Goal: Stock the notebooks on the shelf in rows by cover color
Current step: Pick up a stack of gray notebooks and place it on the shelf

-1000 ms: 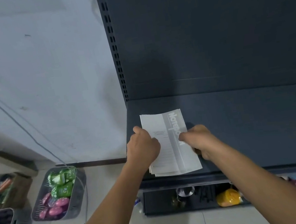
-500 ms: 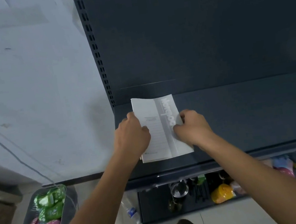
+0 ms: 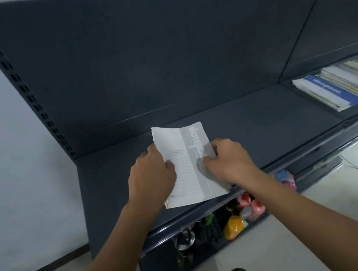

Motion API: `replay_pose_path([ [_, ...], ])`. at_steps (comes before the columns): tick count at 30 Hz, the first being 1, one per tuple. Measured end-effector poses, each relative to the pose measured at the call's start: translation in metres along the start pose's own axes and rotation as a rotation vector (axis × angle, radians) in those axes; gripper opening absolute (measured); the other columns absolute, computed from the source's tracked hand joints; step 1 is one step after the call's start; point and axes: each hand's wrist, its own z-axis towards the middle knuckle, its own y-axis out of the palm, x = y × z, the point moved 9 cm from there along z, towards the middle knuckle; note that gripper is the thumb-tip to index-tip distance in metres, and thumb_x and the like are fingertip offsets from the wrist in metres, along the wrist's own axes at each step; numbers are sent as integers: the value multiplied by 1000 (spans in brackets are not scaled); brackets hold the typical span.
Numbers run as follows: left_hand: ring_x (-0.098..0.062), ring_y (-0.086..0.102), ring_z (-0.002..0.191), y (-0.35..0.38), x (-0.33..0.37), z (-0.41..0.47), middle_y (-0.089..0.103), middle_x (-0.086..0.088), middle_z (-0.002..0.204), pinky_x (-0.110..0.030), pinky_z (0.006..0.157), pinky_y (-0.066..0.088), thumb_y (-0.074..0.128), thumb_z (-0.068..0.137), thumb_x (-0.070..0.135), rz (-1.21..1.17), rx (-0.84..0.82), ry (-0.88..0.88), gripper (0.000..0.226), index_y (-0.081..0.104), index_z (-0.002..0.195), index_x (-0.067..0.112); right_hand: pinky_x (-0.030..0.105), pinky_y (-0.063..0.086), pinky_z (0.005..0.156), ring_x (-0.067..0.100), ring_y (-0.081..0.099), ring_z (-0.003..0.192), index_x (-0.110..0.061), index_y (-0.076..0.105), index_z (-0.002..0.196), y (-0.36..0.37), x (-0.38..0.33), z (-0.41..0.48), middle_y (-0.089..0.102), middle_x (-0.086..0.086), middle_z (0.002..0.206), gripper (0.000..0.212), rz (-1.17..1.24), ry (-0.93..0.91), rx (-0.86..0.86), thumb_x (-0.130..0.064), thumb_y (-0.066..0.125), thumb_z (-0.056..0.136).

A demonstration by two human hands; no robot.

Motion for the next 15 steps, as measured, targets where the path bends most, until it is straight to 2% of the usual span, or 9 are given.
replay_pose_path([
  [7, -22, 50, 78, 44, 84, 8, 61, -3, 99, -34, 65, 37, 51, 95, 25, 28, -65, 111, 19, 50, 111, 14, 36, 54, 77, 27, 65, 92, -14, 63, 108, -54, 76, 2, 68, 3, 102, 24, 24, 94, 85, -29, 61, 89],
  [15, -20, 54, 82, 108, 213, 21, 60, 0, 100, -32, 65, 37, 51, 94, 27, 65, -100, 233, 20, 51, 111, 16, 36, 52, 72, 26, 62, 89, -13, 61, 105, -135, 182, 23, 66, 3, 99, 24, 45, 128, 168, -30, 60, 88],
])
